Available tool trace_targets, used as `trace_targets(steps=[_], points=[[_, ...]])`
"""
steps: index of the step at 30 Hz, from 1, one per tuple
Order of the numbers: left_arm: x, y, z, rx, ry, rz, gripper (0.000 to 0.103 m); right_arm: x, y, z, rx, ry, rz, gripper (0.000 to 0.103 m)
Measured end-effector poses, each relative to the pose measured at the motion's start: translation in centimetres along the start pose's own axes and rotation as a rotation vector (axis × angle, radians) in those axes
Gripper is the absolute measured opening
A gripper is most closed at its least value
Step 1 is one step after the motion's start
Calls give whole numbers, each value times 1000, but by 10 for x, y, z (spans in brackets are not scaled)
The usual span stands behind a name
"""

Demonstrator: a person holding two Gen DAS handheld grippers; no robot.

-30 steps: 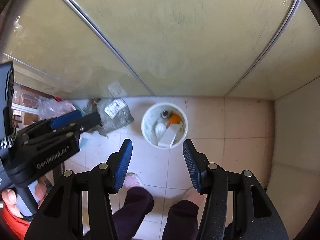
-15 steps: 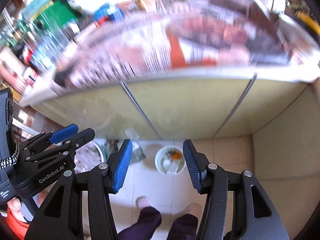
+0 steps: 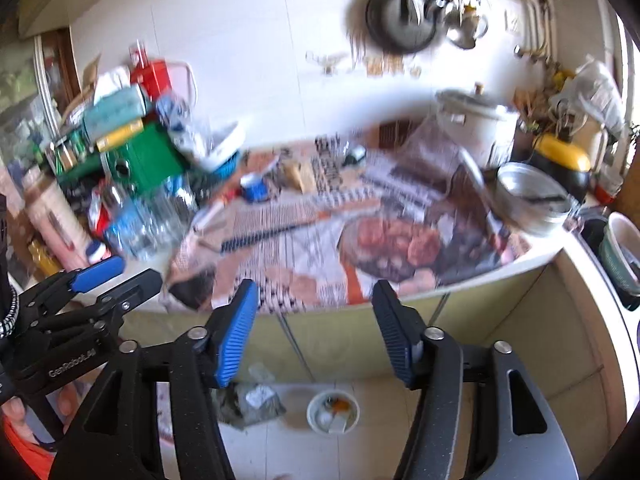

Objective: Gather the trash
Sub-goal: 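Raise both tools back up toward the counter, then grasp the blue-and-white cup with the left tool while the right tool grasps the kraft box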

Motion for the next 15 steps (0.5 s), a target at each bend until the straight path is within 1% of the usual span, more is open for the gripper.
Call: trace_targets(steps=[1,2,3,4,7,10,14,15], points=[[-4,4,1,-3,-2,-7,78,-5,2,-1,6,-2,-14,64],[-9,6,3,-7,-1,-16,86,-10,4,-1,11,-4,-24,66],[-15,8,5,-11,1,-28,92,-14,4,-3,20,-11,-35,70],[-17,9,7,-15,3,-37,93,-18,4,-5,26,-17,-42,72],[-29,5,12,-15,4,-54,93,-30,-3,-10,31,-29,-52,72],[-40,-8,21,-25,8,-59,93,-41,-12,-13,41,-32,-66,72],[-53,-40,37,-56,31,-51,93,-56,-44,-17,27,-35,-60,72],[-58,-52,43,-68,41,-47,93,-62,-58,-18,17,-35,-54,72]])
Point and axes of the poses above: each gripper's, at about its wrist camera, not at the fingertips, and y roughly against the way its jaws point, z to its left, x to its underside, the point moved 10 cm from there along -y, roughly the way its jaws point, and after that the axes turned 13 degrees about x, right-handed, at the moved point
